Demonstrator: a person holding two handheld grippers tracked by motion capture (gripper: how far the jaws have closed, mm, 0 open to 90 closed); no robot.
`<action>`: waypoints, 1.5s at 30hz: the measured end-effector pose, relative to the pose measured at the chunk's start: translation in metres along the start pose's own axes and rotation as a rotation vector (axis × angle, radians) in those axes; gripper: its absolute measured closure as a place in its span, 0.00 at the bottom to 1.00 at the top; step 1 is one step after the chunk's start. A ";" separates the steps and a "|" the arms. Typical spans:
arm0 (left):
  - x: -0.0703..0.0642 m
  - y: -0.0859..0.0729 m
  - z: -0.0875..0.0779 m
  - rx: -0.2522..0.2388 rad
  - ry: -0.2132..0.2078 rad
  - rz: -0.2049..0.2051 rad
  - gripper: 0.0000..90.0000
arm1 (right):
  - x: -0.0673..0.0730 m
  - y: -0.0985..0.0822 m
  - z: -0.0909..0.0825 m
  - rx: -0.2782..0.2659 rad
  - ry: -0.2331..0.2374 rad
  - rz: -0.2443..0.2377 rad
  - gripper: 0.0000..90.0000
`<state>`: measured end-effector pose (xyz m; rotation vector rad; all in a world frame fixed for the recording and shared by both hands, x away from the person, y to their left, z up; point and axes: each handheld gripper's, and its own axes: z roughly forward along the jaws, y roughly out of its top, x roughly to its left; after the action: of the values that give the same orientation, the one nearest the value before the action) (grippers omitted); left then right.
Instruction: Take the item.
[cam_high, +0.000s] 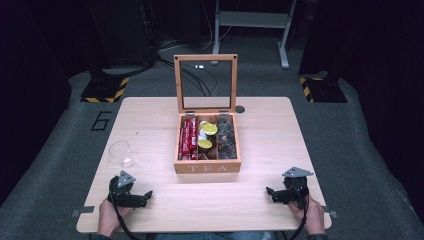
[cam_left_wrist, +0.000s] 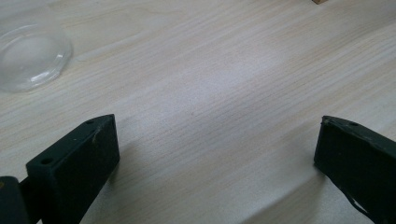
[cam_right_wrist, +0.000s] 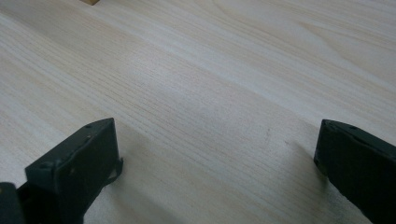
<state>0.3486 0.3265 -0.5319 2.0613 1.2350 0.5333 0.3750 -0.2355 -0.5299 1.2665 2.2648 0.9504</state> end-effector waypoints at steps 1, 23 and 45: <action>0.000 0.000 0.000 0.000 0.000 0.004 0.00 | 0.000 0.000 0.000 -0.001 0.002 -0.002 0.00; -0.015 0.041 -0.006 0.025 -0.108 0.023 0.01 | -0.002 0.001 0.000 0.006 0.014 -0.027 0.00; -0.060 0.144 -0.007 0.016 -0.165 0.148 0.03 | -0.002 0.001 0.001 0.002 0.012 -0.015 0.00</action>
<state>0.4038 0.2282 -0.4232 2.1744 1.0004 0.4112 0.3769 -0.2362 -0.5298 1.2456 2.2818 0.9527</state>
